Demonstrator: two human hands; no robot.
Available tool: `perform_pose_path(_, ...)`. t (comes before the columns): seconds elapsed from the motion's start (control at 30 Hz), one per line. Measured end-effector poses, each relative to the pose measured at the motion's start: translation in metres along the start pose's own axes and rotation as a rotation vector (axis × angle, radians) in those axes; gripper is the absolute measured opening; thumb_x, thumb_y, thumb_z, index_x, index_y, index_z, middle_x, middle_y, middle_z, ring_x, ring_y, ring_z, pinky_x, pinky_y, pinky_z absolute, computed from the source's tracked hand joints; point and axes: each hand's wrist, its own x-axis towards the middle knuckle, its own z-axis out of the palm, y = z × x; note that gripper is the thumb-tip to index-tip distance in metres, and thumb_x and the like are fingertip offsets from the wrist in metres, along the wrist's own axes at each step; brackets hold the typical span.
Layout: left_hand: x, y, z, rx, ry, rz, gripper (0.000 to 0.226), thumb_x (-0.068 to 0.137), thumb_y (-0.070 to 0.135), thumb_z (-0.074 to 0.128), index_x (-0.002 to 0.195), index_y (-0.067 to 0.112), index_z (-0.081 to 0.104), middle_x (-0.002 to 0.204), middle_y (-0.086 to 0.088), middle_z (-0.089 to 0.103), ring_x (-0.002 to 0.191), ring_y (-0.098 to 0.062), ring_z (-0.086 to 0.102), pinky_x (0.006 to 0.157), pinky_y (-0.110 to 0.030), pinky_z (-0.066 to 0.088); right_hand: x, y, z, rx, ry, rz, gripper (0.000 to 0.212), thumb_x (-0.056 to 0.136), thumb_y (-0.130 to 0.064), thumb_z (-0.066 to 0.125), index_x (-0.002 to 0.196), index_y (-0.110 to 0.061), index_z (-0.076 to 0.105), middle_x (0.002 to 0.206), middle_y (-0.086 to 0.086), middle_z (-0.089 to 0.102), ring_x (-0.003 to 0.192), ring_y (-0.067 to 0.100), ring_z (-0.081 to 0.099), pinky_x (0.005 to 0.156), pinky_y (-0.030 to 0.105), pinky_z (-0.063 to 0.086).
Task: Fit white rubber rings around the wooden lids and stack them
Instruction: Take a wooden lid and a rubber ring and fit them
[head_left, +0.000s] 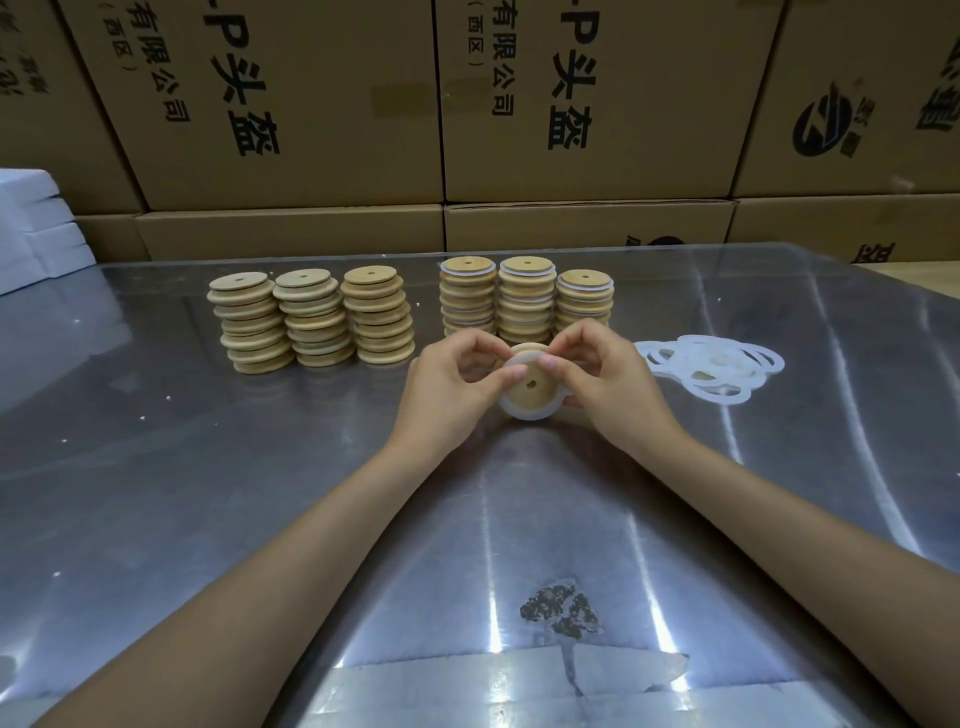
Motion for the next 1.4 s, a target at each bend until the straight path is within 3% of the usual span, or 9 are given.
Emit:
perform_pose_path(0.17, -0.001, 0.004, 0.002, -0.043, 0.023, -0.025, 0.007, 0.081, 0.014, 0.074, 0.081, 0.018, 0.068, 0.08, 0.007, 0.071, 0.073, 0.002, 0.066, 0.069, -0.013, 0.05, 0.0, -0.003, 0.001, 0.047, 0.015, 0.035, 0.018, 0.089, -0.015, 0.064, 0.079, -0.027, 0.055, 0.086, 0.0, 0.068, 0.087, 0.014, 0.064, 0.076, 0.045, 0.055)
perform_pose_path(0.43, -0.001, 0.006, 0.002, -0.186, 0.008, -0.223, 0.01, 0.082, 0.018, 0.073, 0.074, 0.019, 0.066, 0.072, 0.004, 0.07, 0.065, 0.001, 0.063, 0.059, -0.015, 0.05, -0.001, -0.009, 0.002, 0.168, 0.015, 0.154, 0.015, 0.092, -0.012, 0.059, 0.08, -0.019, 0.055, 0.076, -0.002, 0.066, 0.075, 0.008, 0.062, 0.07, 0.039, 0.056)
perform_pose_path(0.6, -0.003, 0.01, 0.0, -0.243, -0.007, -0.28, 0.011, 0.083, 0.016, 0.071, 0.073, 0.018, 0.067, 0.071, 0.003, 0.071, 0.071, -0.007, 0.065, 0.067, -0.023, 0.053, -0.002, -0.011, 0.002, 0.184, 0.031, 0.178, 0.015, 0.093, -0.012, 0.059, 0.08, -0.018, 0.055, 0.075, 0.0, 0.066, 0.071, 0.005, 0.062, 0.063, 0.027, 0.055)
perform_pose_path(0.83, -0.004, 0.017, -0.002, -0.254, -0.047, -0.316, 0.008, 0.085, 0.014, 0.068, 0.078, 0.014, 0.065, 0.087, -0.014, 0.069, 0.082, -0.021, 0.062, 0.073, -0.031, 0.05, 0.0, -0.012, -0.002, 0.24, -0.001, 0.229, 0.016, 0.09, -0.011, 0.061, 0.077, -0.017, 0.056, 0.075, 0.002, 0.067, 0.069, 0.004, 0.065, 0.059, 0.022, 0.056)
perform_pose_path(0.93, -0.004, 0.019, -0.002, -0.266, -0.054, -0.343, 0.005, 0.085, 0.012, 0.068, 0.082, 0.01, 0.066, 0.091, -0.017, 0.069, 0.083, -0.022, 0.06, 0.074, -0.031, 0.048, 0.0, -0.012, -0.003, 0.259, -0.014, 0.256, 0.016, 0.09, -0.012, 0.062, 0.076, -0.017, 0.056, 0.077, 0.002, 0.067, 0.071, 0.005, 0.065, 0.062, 0.024, 0.055)
perform_pose_path(1.1, -0.004, 0.021, -0.004, -0.258, -0.071, -0.355, 0.013, 0.086, 0.012, 0.068, 0.096, 0.003, 0.068, 0.102, -0.023, 0.069, 0.088, -0.023, 0.062, 0.092, -0.047, 0.049, 0.0, -0.013, -0.007, 0.301, -0.035, 0.302, 0.014, 0.089, -0.011, 0.063, 0.076, -0.015, 0.058, 0.087, 0.009, 0.069, 0.082, 0.016, 0.067, 0.07, 0.033, 0.059)
perform_pose_path(1.2, -0.003, 0.018, -0.004, -0.268, -0.076, -0.372, 0.006, 0.086, 0.012, 0.067, 0.09, 0.007, 0.068, 0.097, -0.018, 0.07, 0.087, -0.02, 0.062, 0.087, -0.041, 0.051, 0.0, -0.013, -0.007, 0.306, -0.029, 0.326, 0.015, 0.089, -0.011, 0.063, 0.075, -0.015, 0.058, 0.086, 0.008, 0.069, 0.082, 0.016, 0.067, 0.068, 0.031, 0.059)
perform_pose_path(1.3, -0.001, 0.012, -0.004, -0.331, -0.086, -0.421, 0.003, 0.087, 0.014, 0.066, 0.085, 0.012, 0.067, 0.086, -0.006, 0.07, 0.078, -0.008, 0.066, 0.072, -0.02, 0.054, 0.0, -0.013, -0.006, 0.334, -0.016, 0.366, 0.015, 0.09, -0.011, 0.062, 0.076, -0.015, 0.058, 0.087, 0.008, 0.068, 0.08, 0.014, 0.066, 0.061, 0.025, 0.056)
perform_pose_path(1.4, 0.001, 0.006, -0.005, -0.383, -0.078, -0.457, 0.004, 0.088, 0.014, 0.065, 0.085, 0.013, 0.068, 0.079, 0.002, 0.071, 0.075, -0.003, 0.067, 0.066, -0.015, 0.054, 0.0, -0.014, -0.005, 0.374, -0.019, 0.401, 0.013, 0.091, -0.01, 0.061, 0.078, -0.014, 0.058, 0.085, 0.006, 0.067, 0.077, 0.011, 0.065, 0.057, 0.021, 0.054)
